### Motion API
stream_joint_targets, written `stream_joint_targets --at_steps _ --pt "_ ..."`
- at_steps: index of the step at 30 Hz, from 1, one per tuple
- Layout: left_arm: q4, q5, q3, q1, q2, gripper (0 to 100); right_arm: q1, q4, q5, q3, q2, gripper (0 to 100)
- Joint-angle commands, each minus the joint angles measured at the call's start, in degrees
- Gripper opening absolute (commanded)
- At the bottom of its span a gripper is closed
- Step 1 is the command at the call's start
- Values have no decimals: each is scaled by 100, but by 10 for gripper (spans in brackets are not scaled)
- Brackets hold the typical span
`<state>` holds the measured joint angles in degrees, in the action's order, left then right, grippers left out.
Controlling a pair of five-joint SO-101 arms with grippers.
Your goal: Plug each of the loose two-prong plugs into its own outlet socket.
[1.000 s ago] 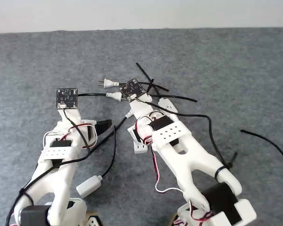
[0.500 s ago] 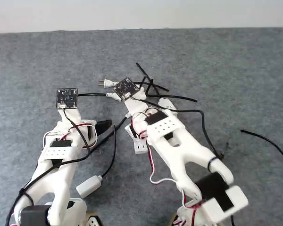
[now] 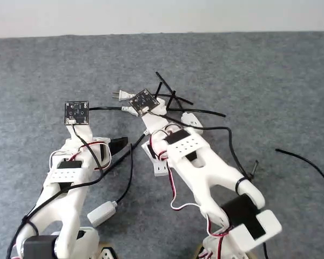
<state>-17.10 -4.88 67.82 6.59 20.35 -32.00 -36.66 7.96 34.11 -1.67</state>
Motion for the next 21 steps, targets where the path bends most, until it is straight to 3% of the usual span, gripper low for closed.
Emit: stream_joint_targets --at_steps 1,9,16,21 --pt "158 -53 -66 44 202 400 -31 180 -26 97 251 9" --pt "158 -53 -66 44 202 400 -391 303 712 185 189 17" --pt "158 -53 -66 44 202 400 -321 242 651 0 180 217" --pt "158 -53 -57 44 202 400 -110 -57 624 -360 382 211"
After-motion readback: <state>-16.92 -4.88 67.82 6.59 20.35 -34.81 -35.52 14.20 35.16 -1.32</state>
